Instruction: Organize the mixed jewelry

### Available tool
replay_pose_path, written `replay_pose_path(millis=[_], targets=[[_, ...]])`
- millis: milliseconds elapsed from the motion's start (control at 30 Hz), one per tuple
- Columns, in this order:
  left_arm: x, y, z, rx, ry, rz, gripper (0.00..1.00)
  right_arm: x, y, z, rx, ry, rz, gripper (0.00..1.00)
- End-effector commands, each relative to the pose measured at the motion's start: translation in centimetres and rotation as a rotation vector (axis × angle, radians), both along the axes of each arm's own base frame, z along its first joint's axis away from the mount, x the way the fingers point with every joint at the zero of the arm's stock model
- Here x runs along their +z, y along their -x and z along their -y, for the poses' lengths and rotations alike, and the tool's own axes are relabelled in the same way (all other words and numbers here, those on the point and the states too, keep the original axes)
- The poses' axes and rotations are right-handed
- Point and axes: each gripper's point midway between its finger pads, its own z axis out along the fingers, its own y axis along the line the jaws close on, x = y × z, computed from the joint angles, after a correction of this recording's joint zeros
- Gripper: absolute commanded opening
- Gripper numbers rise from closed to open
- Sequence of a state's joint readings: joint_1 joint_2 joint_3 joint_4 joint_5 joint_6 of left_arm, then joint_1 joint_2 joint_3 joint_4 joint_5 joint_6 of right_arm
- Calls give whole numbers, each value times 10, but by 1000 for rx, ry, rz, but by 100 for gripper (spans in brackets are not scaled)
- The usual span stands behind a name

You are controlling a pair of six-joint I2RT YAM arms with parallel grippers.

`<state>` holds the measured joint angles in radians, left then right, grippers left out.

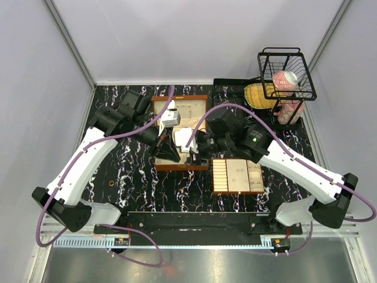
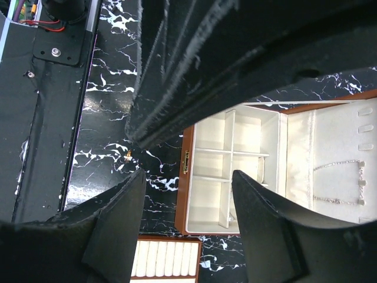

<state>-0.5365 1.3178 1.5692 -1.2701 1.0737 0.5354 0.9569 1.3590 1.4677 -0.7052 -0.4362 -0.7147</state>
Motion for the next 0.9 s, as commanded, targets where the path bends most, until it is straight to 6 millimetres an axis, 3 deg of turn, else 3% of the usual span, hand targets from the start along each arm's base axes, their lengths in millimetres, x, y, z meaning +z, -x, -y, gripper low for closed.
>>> replay_pose_path(millis=[0,67,200,467,567,600,767,867], targets=[[13,1,6,-39,60,36,0,22,2,-5,12,-35,61,65],[9,-5,7,-25,52,58,0,19,2,-3,5,-24,63,64],[-17,-17,-1,21,-33,103,0,11,-4,8,-40,-11,107,63],[-70,-44,-22,142,-178,252,0,6,-43,60,-260,4,173,63],[-92,-38,-30,126,-218,255,2,-4,-53,85,-329,11,153,63],[-104,-34,-32,119,-233,236,8,-11,-55,92,-355,20,135,63],[-144,-14,-31,40,-348,239,19,-20,-57,112,-426,-1,85,64],[-173,-1,-32,-7,-421,241,22,-38,-64,125,-483,14,34,65]])
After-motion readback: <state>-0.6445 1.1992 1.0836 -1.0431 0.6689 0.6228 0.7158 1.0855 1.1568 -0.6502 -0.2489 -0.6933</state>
